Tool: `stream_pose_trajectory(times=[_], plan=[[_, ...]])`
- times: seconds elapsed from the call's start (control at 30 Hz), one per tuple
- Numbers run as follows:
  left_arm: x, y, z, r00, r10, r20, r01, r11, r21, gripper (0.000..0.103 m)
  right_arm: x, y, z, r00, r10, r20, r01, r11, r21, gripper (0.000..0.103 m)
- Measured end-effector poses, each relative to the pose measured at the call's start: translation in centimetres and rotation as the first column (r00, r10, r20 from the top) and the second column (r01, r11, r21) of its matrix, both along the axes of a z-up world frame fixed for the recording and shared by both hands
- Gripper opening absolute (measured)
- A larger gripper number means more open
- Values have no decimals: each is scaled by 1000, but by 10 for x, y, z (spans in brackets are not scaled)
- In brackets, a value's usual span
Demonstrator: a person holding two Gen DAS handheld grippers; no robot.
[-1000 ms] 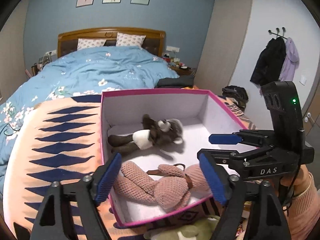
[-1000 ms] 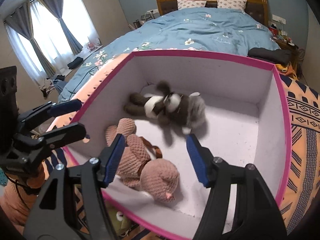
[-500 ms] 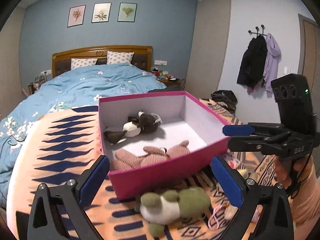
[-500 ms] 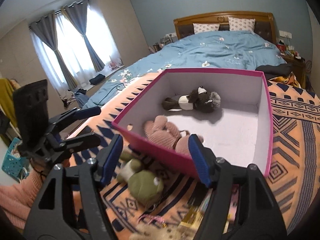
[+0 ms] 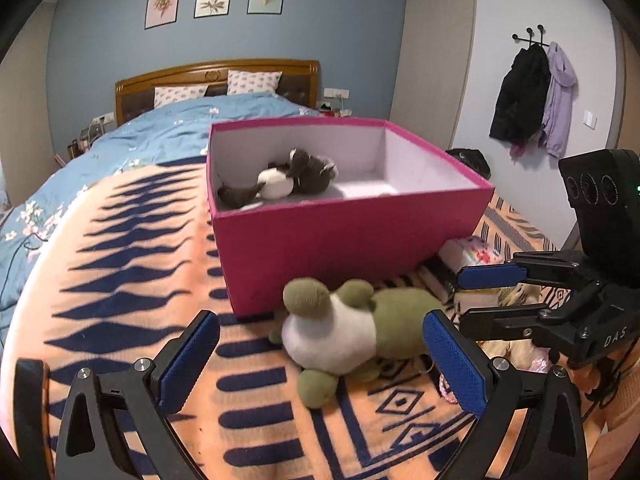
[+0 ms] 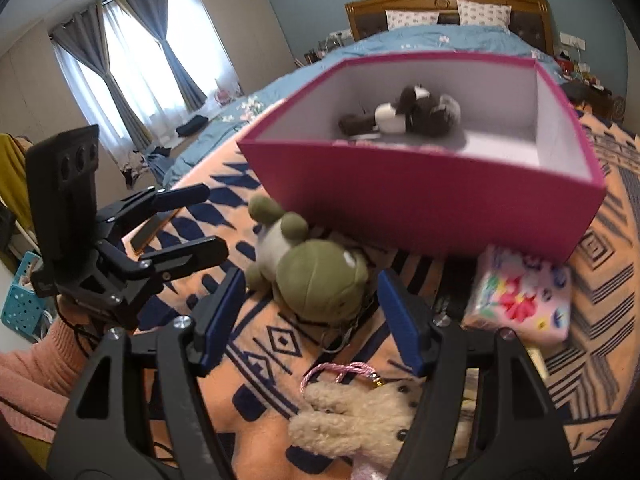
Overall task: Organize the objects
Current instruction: 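Grasp the green-and-white frog plush with the left gripper, then lift the frog plush over the magenta box and release it inside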
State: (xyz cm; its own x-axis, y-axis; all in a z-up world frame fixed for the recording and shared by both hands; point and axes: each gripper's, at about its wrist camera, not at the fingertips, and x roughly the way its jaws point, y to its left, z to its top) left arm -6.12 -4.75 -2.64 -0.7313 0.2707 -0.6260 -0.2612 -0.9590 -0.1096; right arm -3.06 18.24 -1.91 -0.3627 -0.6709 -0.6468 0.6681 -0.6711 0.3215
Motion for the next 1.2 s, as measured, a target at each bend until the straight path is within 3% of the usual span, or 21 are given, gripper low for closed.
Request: stream_pose_trajectory(times=[0.3,0.63,1.2], plan=[[-7,4,-16,998,-10,57,11,1000,-16,99,-5,-13,-21,999,-33,15,32,998,47,70],[-25,-1,-31,989,-34,145,29,999,37,72,-8,-21,-30,999,-43,21,42,997,58,70],[-34,6,-40,979,-87,182,70,993,99,66,-16,-25,-37,996,-85,36,82,994,69,61]])
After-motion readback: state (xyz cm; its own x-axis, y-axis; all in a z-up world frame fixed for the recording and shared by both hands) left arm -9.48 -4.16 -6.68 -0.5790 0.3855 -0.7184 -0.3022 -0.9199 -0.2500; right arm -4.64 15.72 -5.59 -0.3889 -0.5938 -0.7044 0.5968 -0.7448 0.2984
